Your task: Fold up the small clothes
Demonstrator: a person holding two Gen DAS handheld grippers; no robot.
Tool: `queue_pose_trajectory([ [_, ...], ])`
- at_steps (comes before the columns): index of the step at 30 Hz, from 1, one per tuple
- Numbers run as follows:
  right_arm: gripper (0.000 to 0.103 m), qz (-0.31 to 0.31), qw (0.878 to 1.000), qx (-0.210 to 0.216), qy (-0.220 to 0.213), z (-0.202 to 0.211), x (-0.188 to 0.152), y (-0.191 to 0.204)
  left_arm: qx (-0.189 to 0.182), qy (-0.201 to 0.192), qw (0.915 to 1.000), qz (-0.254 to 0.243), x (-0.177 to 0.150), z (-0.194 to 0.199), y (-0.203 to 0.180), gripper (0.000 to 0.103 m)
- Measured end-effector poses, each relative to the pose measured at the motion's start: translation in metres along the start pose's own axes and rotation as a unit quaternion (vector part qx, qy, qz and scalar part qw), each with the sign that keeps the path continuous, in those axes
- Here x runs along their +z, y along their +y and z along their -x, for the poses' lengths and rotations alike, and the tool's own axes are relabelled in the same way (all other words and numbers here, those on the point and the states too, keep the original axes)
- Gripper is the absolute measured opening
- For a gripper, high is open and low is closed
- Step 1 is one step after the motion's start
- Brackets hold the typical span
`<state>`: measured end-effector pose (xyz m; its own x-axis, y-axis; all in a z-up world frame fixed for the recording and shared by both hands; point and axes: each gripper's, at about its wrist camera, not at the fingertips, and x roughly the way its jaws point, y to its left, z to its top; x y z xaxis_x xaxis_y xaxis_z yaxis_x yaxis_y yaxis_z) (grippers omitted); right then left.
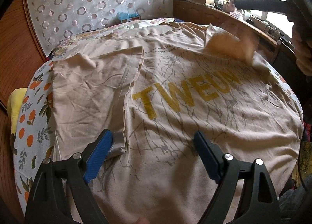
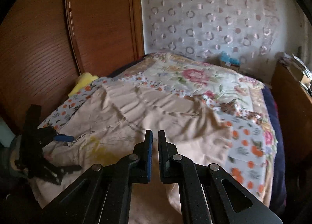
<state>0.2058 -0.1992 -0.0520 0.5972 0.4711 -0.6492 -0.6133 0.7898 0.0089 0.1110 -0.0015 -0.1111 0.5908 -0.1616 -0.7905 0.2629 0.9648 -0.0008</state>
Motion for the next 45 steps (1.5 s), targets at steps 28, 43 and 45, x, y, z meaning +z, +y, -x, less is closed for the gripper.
queue_pose_trajectory([
  [28, 0.043, -0.065, 0.991, -0.069, 0.099, -0.008, -0.091, -0.051, 0.000, 0.000, 1.0000, 0.000, 0.000, 0.000, 0.000, 0.086],
  [43, 0.002, -0.021, 0.998, -0.048, 0.016, 0.051, -0.085, -0.020, -0.001, 0.000, 1.0000, 0.001, 0.000, 0.000, 0.000, 0.086],
  [45, 0.002, -0.016, 0.999, -0.032, 0.013, 0.058, -0.086, -0.010, 0.000, 0.000, 1.0000, 0.000, 0.000, 0.000, 0.000, 0.086],
])
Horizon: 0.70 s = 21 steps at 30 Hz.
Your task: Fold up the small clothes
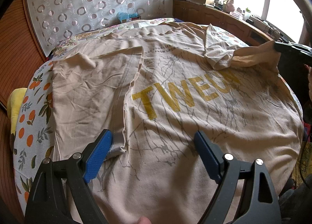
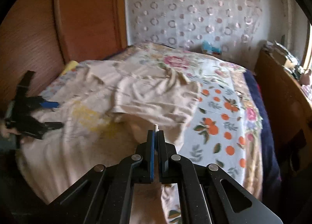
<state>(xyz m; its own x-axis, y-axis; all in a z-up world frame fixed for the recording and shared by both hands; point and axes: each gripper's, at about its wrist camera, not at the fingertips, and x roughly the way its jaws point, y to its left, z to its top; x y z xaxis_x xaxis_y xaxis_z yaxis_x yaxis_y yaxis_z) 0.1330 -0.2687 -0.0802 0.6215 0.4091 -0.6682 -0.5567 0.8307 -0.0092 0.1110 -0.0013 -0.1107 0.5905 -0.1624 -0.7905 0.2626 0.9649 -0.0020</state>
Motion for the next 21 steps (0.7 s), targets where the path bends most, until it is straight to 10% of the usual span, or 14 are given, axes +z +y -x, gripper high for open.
queue_pose_trajectory([
  [11, 0.006, 0.037, 0.997, 0.011, 0.073, -0.030, -0.040, 0.035, 0.000, 0.000, 1.0000, 0.000, 0.000, 0.000, 0.000, 0.086],
  [16, 0.037, 0.017, 0.998, -0.001, 0.063, -0.026, -0.039, 0.018, 0.000, 0.000, 1.0000, 0.000, 0.000, 0.000, 0.001, 0.086],
  [21, 0.039, -0.014, 0.999, -0.019, 0.042, -0.007, -0.041, 0.014, -0.017, -0.009, 0.9997, 0.014, 0.005, 0.005, 0.000, 0.086],
])
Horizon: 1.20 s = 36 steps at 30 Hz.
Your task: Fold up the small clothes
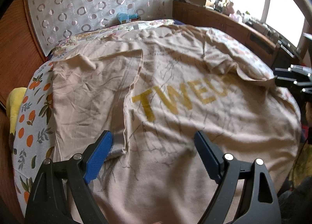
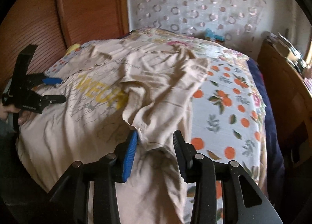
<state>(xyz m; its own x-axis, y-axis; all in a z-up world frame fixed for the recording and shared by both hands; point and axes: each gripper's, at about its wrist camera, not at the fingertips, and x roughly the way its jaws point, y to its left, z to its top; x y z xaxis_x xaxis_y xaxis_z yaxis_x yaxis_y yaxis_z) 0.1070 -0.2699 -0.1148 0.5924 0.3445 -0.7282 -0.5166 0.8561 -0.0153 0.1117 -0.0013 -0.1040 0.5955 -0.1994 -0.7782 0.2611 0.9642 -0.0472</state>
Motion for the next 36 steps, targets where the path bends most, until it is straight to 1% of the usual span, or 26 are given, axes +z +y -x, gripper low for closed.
queue_pose_trajectory([
  [2, 0.039, -0.014, 1.000, -0.006, -0.011, 0.008, -0.006, -0.004, -0.016, -0.011, 0.9998, 0.007, 0.006, 0.007, -0.002, 0.086],
  [5, 0.039, -0.033, 0.999, -0.017, -0.040, 0.022, -0.016, -0.006, -0.032, -0.030, 0.9990, 0.008, 0.018, 0.015, -0.008, 0.086],
  [6, 0.039, -0.039, 0.998, -0.024, -0.043, 0.024, -0.020, -0.009, -0.035, -0.035, 0.9988, 0.008, 0.022, 0.015, -0.010, 0.086],
  [9, 0.040, -0.055, 0.996, -0.065, -0.018, 0.012, -0.029, -0.012, -0.045, -0.042, 0.9981, 0.006, 0.037, 0.011, -0.018, 0.086],
  [10, 0.040, -0.061, 0.995, -0.072, -0.009, 0.007, -0.032, -0.013, -0.048, -0.040, 0.9980, 0.006, 0.040, 0.009, -0.018, 0.086],
  [12, 0.039, -0.063, 0.995, -0.073, 0.000, -0.002, -0.035, -0.011, -0.063, -0.033, 0.9975, 0.004, 0.048, -0.001, -0.024, 0.086],
  [14, 0.039, -0.061, 0.995, -0.078, 0.009, -0.009, -0.038, -0.008, -0.079, -0.025, 0.9966, 0.003, 0.052, -0.008, -0.028, 0.077],
  [15, 0.039, -0.061, 0.995, -0.079, 0.014, -0.011, -0.040, -0.006, -0.085, -0.021, 0.9962, 0.004, 0.054, -0.012, -0.029, 0.075],
  [16, 0.039, -0.060, 0.995, -0.079, 0.016, -0.013, -0.041, -0.004, -0.090, -0.017, 0.9958, 0.006, 0.056, -0.015, -0.031, 0.070],
  [17, 0.039, -0.059, 0.995, -0.080, 0.012, -0.013, -0.042, -0.001, -0.093, -0.013, 0.9955, 0.006, 0.059, -0.021, -0.033, 0.065],
  [20, 0.040, -0.063, 0.994, -0.084, 0.002, -0.012, -0.043, -0.001, -0.101, -0.005, 0.9948, 0.009, 0.066, -0.030, -0.038, 0.056],
  [23, 0.041, -0.088, 0.993, -0.071, -0.017, -0.010, -0.054, -0.010, -0.109, 0.005, 0.9939, 0.010, 0.073, -0.040, -0.044, 0.051],
  [25, 0.042, -0.100, 0.993, -0.059, -0.020, -0.009, -0.056, -0.015, -0.110, 0.007, 0.9938, 0.006, 0.079, -0.045, -0.049, 0.049],
  [26, 0.042, -0.102, 0.993, -0.058, -0.020, -0.009, -0.057, -0.016, -0.114, 0.006, 0.9935, 0.005, 0.082, -0.048, -0.052, 0.041],
  [27, 0.042, -0.101, 0.993, -0.061, -0.020, -0.008, -0.057, -0.016, -0.118, 0.010, 0.9929, 0.003, 0.085, -0.052, -0.055, 0.036],
  [28, 0.042, -0.100, 0.993, -0.063, -0.020, -0.008, -0.057, -0.015, -0.119, 0.015, 0.9928, 0.003, 0.088, -0.057, -0.057, 0.034],
  [36, 0.042, -0.101, 0.993, -0.063, -0.022, -0.009, -0.056, -0.016, -0.120, 0.033, 0.9922, 0.002, 0.100, -0.080, -0.070, 0.034],
])
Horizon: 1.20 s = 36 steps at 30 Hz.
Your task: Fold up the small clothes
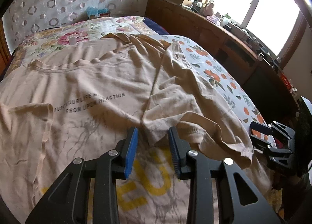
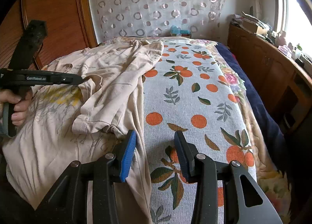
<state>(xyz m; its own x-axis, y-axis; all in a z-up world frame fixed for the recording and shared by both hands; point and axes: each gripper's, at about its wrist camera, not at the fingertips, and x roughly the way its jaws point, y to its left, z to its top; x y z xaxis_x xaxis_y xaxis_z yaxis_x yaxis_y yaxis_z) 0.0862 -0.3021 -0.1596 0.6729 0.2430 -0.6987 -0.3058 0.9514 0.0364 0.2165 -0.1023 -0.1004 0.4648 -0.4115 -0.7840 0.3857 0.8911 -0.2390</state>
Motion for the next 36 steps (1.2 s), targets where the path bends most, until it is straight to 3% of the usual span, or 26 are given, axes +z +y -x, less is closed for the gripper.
queue_pose_trajectory([
  [3, 0.042, 0.000, 1.000, 0.000, -0.001, 0.000, 0.000, -0.001, 0.006, -0.002, 0.9999, -0.009, 0.000, 0.000, -0.002, 0.032],
  [5, 0.042, -0.001, 1.000, 0.000, -0.001, 0.000, 0.000, -0.002, 0.014, 0.004, 0.9997, -0.021, -0.001, 0.000, -0.004, 0.006],
  [15, 0.042, -0.004, 1.000, 0.000, -0.001, 0.000, 0.002, -0.002, 0.042, -0.029, 0.9986, -0.016, 0.010, 0.029, 0.020, 0.003],
  [25, 0.042, -0.004, 1.000, 0.000, -0.001, 0.000, 0.001, -0.002, 0.046, -0.025, 0.9986, -0.010, 0.005, 0.039, 0.038, 0.005],
  [27, 0.042, -0.004, 1.000, 0.000, -0.001, -0.001, 0.001, -0.002, 0.057, -0.032, 0.9976, -0.021, 0.002, 0.049, 0.041, 0.008],
  [29, 0.042, -0.005, 1.000, 0.000, -0.001, -0.001, 0.001, -0.003, 0.063, -0.042, 0.9968, -0.024, -0.001, 0.059, 0.046, 0.036],
  [33, 0.042, -0.002, 1.000, -0.003, 0.000, -0.001, 0.002, -0.002, 0.078, -0.060, 0.9950, -0.016, -0.005, 0.080, 0.065, 0.043],
  [36, 0.042, 0.005, 1.000, -0.014, 0.009, -0.001, 0.007, 0.001, 0.093, -0.071, 0.9931, 0.000, -0.006, 0.093, 0.087, 0.058],
])
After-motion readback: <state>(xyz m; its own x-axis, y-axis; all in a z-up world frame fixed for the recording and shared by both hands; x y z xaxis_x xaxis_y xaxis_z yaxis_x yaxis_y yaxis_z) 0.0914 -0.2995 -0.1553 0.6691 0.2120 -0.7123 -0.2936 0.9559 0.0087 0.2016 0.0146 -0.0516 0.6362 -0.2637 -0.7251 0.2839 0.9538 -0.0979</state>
